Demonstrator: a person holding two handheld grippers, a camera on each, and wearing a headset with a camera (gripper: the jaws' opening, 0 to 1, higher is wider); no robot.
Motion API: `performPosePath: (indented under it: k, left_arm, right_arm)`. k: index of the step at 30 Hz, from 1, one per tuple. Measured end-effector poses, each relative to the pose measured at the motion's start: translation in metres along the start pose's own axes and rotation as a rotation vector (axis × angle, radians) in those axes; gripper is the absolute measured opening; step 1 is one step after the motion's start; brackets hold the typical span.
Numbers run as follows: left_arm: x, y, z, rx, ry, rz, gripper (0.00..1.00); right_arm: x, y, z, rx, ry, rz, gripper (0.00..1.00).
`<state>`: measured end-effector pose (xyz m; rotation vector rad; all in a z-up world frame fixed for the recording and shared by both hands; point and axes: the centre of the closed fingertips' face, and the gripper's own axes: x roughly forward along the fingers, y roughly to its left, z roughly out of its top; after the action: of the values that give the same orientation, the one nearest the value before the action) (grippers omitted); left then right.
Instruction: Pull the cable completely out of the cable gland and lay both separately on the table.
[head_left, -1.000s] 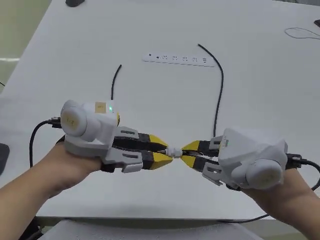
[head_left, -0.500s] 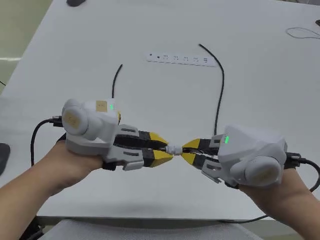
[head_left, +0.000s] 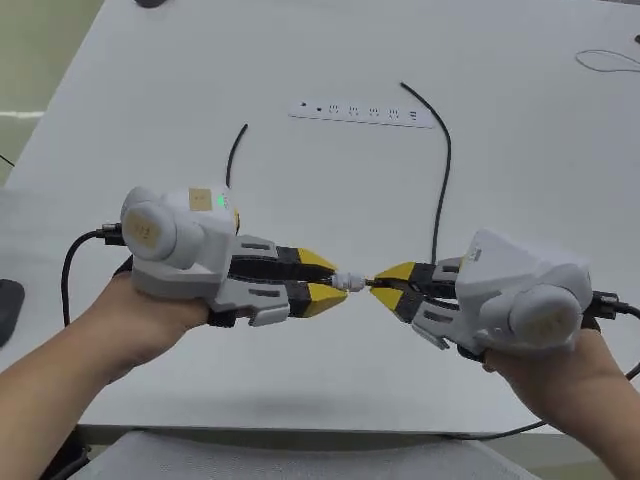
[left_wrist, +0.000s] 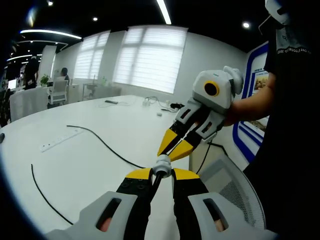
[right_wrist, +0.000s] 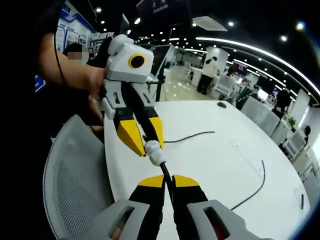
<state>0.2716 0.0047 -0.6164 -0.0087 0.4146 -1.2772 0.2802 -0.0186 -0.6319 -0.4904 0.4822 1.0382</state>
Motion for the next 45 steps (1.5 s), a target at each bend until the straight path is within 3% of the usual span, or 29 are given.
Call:
performPosePath:
  k: [17, 24, 29, 35, 45]
  left_arm:
    - [-0.005, 0.002, 0.002, -0.008, -0.011, 0.025, 0.15]
    - [-0.005, 0.000, 0.001, -0.010, -0.009, 0.024, 0.15]
    - [-0.001, -0.004, -0.002, -0.009, 0.002, 0.011, 0.15]
    - [0.003, -0.007, -0.004, -0.012, 0.006, 0.001, 0.15]
    - [-0.001, 0.000, -0.004, -0.012, 0.008, 0.010, 0.15]
  right_arm:
    - [-0.007, -0.023, -0.039, 0.214, 0.017, -0.121, 0.00]
    - [-0.007, -0.032, -0.068, 0.319, 0.055, -0.187, 0.00]
    - [-0.005, -0.031, -0.085, 0.391, 0.082, -0.199, 0.00]
    - [-0.002, -0.029, -0.090, 0.460, 0.104, -0.203, 0.00]
    - [-0.008, -0.029, -0.085, 0.444, 0.087, -0.227, 0.01]
